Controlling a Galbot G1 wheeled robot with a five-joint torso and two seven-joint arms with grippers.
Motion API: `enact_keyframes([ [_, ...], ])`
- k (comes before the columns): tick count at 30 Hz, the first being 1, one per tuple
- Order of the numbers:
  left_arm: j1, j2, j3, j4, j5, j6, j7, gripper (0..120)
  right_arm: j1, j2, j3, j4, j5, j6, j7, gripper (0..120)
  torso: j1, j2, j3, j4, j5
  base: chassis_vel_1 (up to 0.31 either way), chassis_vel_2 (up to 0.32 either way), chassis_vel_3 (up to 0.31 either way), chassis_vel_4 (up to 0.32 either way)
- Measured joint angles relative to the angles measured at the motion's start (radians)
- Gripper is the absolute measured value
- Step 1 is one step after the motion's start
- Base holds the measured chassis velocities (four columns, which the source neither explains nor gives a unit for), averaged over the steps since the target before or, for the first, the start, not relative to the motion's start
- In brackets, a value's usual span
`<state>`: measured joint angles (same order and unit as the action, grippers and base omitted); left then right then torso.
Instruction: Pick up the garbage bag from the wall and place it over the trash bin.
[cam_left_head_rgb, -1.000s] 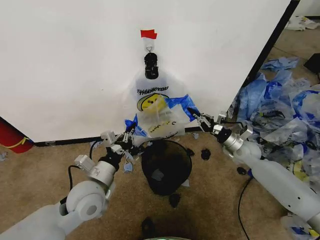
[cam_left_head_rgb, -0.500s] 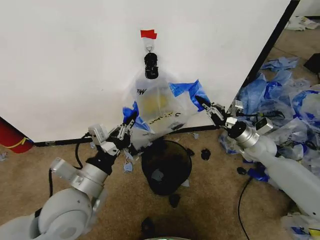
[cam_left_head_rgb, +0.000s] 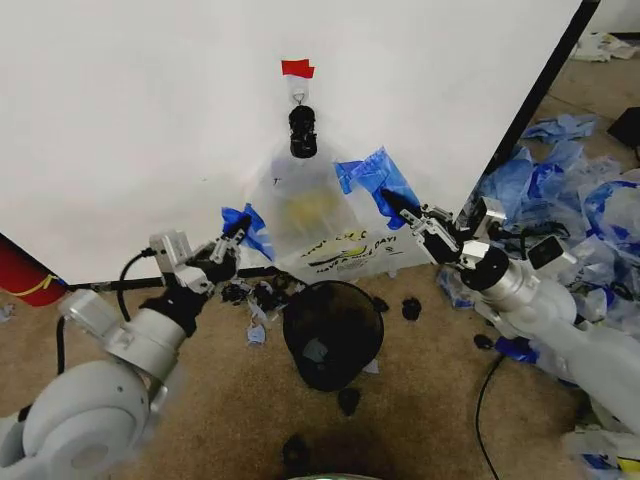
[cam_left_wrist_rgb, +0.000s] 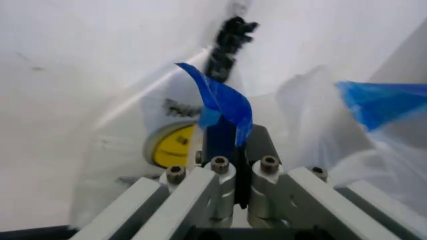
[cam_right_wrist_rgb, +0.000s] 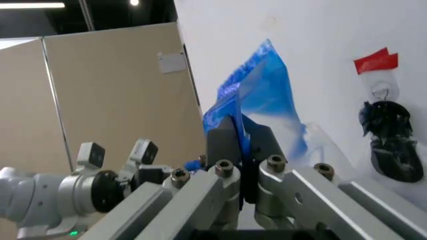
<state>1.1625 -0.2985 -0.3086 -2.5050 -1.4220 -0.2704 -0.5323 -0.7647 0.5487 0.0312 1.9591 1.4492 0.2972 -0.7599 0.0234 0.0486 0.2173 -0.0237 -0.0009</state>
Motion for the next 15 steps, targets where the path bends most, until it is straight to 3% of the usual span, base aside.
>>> enact_keyframes([
  [8, 0.02, 0.019, -0.035, 0.002, -0.034, 0.02, -0.046, 0, -0.047, 0.033, -0.012, 0.0, -0.01, 0.008, 0.026, 0, 0.0, 0.0, 0.0, 0.0001, -0.0004, 0.0, 0.0, 0.0, 0.0],
  [15, -0.006, 0.03, -0.059, 0.003, -0.027, 0.009, -0.031, 0, 0.002, 0.047, -0.026, -0.007, -0.002, 0.004, 0.038, 0, 0.0, 0.0, 0.0, 0.0001, -0.0001, 0.0, 0.0, 0.0, 0.0],
])
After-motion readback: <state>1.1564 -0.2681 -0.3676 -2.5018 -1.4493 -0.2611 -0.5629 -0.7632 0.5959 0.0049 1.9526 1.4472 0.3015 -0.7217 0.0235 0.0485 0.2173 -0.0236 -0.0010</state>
